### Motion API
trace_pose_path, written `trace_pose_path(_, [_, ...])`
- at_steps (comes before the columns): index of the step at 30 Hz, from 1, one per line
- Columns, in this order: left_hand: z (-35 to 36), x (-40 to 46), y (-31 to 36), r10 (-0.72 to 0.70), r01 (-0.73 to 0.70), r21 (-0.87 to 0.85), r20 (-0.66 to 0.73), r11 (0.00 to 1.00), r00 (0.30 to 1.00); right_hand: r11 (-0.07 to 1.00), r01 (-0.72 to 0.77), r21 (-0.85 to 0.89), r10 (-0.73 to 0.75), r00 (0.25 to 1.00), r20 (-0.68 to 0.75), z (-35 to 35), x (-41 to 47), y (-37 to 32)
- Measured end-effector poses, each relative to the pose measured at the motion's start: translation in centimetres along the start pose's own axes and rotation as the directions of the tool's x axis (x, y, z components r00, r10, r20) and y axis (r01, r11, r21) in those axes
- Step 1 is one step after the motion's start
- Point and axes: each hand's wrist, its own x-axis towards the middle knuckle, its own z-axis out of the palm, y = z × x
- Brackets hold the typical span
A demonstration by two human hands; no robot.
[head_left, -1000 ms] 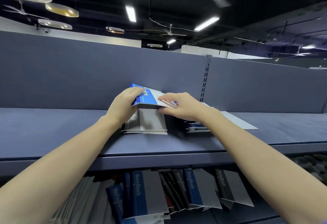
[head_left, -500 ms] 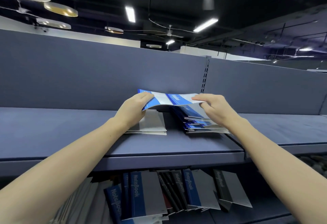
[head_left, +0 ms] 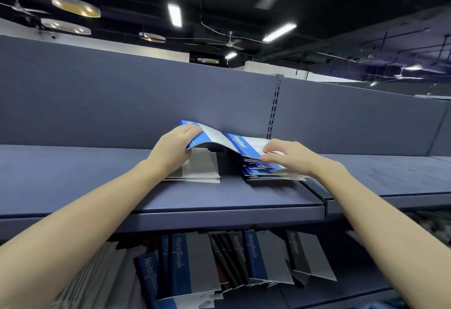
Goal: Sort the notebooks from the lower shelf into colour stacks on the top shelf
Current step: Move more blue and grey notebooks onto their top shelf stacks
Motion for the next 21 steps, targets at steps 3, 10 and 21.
trace_pose_path(3, [-0.1,0.0,0.3,0.057,-0.054,0.054,-0.054,0.997,0.997,0.995,0.099,0.030,-0.097,0.994,-0.045,0.3,-0.4,-2.1])
trace_pose_path(10, [-0.8,0.4,0.9,0.117,-0.074,0.203,-0.208,0.976,0.971,0.937,0.342,-0.077,-0.350,0.926,-0.142,4.1,1.8,-8.5])
trace_pose_path(21, [0.2,0.0,-0.5,-0.081,0.080,-0.025,-0.023,0.996,0.996,0.881,0.473,0.016,-0.388,0.739,-0.550,3.9,4.3,-8.6])
